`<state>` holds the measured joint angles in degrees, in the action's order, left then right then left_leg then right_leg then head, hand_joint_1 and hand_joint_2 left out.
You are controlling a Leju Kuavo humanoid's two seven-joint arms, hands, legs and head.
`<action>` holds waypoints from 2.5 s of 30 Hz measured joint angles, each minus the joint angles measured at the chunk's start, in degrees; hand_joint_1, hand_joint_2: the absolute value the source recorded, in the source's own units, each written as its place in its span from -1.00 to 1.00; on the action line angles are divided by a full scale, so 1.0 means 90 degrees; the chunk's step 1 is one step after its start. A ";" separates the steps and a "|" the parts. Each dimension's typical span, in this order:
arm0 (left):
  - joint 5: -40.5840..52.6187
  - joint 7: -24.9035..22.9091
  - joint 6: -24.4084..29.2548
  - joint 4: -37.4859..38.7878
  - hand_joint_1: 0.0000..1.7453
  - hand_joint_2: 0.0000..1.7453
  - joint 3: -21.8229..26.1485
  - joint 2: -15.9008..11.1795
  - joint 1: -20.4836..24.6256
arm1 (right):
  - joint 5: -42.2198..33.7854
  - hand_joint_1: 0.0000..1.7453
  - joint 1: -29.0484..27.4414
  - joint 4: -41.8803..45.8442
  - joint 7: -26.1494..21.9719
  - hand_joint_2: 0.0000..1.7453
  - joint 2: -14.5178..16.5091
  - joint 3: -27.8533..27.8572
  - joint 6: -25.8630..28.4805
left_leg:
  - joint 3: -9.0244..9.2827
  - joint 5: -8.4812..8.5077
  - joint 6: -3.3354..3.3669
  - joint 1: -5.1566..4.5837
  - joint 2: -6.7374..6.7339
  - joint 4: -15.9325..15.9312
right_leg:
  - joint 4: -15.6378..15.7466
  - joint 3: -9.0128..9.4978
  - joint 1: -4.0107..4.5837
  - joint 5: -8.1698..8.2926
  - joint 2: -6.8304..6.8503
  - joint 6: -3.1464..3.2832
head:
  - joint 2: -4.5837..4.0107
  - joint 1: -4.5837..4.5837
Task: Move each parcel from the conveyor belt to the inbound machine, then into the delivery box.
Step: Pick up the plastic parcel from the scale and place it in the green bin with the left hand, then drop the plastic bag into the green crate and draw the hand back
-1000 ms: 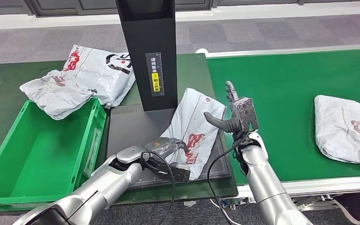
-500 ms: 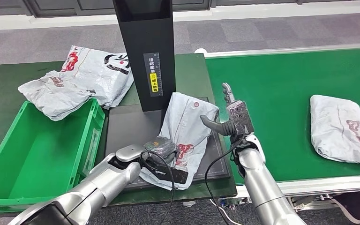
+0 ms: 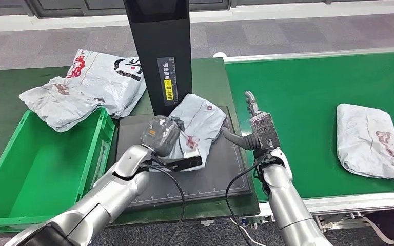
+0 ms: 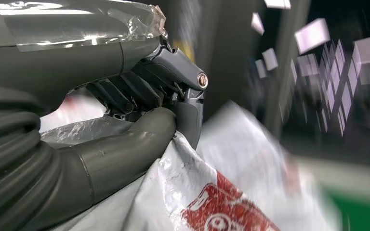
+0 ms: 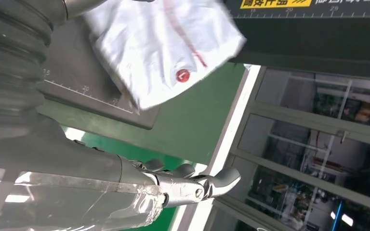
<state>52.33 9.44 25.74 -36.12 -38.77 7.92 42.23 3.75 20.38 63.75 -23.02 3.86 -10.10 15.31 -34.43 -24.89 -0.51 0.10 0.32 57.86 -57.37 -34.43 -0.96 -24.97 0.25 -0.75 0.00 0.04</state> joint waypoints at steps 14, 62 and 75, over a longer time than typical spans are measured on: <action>0.2719 -0.1863 0.1455 -0.2636 1.00 1.00 0.2151 -0.0638 -0.1055 | -0.0326 -1.00 0.0047 -0.0118 -0.0217 1.00 -0.0025 0.0049 0.0321 | -0.0013 -0.0004 -0.0006 0.0002 -0.0008 -0.0002 | -0.0001 -0.0017 0.0001 -0.0005 -0.0013 0.0004 | 0.0000 0.0000; 0.3770 -0.2782 0.1525 -0.1681 -1.00 1.00 0.4966 -0.1533 -0.1553 | 0.0339 -1.00 -0.1102 0.0763 0.0202 -1.00 -0.0163 0.0321 0.0560 | -0.0018 -0.0016 -0.0022 0.0010 -0.0031 -0.0001 | 0.0000 -0.0035 0.0010 -0.0012 -0.0036 0.0016 | 0.0000 -0.0001; 0.1304 0.0025 0.1404 -0.2607 -1.00 1.00 0.5028 -0.0802 -0.1288 | 0.1095 -1.00 -0.0698 0.0423 0.0223 1.00 -0.0215 0.0321 0.1069 | -0.0019 -0.0016 -0.0021 0.0007 -0.0025 -0.0001 | 0.0002 -0.0035 0.0008 -0.0010 -0.0031 0.0014 | 0.0000 -0.0001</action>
<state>64.07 9.66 38.38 -59.58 6.48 0.70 30.64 13.61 14.10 67.56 -21.01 1.92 -7.21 24.93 -34.60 -25.04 -0.69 0.17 0.10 57.85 -57.35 -34.74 -0.89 -25.06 -0.02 -0.63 0.00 0.04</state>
